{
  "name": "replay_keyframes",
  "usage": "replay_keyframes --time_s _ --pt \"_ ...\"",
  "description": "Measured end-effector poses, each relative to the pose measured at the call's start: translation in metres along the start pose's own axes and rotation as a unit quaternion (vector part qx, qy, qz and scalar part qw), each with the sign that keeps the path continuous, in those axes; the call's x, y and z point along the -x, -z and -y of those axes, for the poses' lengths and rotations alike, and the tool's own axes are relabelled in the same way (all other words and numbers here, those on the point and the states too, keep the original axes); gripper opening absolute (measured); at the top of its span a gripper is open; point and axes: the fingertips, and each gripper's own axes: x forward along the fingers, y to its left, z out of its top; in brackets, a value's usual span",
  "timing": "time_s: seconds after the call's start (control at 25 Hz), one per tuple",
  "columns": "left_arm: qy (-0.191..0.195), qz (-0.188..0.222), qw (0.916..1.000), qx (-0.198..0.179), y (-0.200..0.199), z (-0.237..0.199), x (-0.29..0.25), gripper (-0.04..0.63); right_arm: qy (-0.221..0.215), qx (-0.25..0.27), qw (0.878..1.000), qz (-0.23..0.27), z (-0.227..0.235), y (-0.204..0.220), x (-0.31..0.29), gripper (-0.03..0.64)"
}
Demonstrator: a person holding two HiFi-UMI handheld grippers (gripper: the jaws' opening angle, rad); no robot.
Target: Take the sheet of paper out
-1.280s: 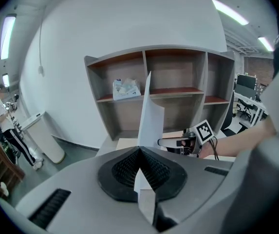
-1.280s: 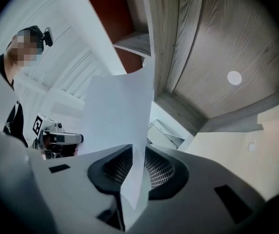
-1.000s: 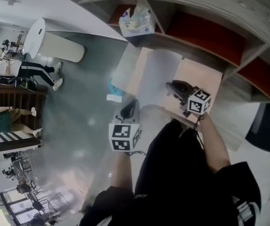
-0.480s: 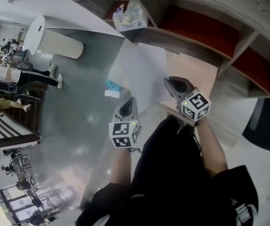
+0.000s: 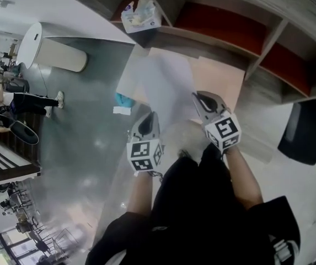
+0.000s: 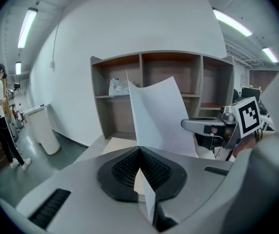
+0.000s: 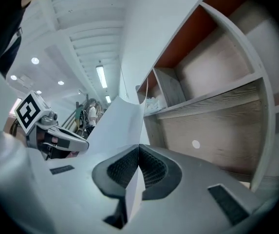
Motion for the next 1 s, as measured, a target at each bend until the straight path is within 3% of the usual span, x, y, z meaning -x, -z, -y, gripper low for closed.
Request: replay_keyframes --time_s 0.2,0.72,1.0 --pt "0.018 0.023 0.9996 0.005 0.006 -0.003 0.009 0.043 0.056 0.022 0.998 -0.005 -0.014 -0.003 0.013 0.017" --pt "0.07 0.075 0.9947 0.0 0.036 -0.035 0.06 0.043 0.135 0.08 0.988 -0.004 -0.104 -0.008 0.037 0.017" --pt "0.089 0.105 0.9904 -0.015 0.052 -0.051 0.096 0.043 0.182 0.1 0.978 0.02 -0.154 -0.008 0.061 0.017"
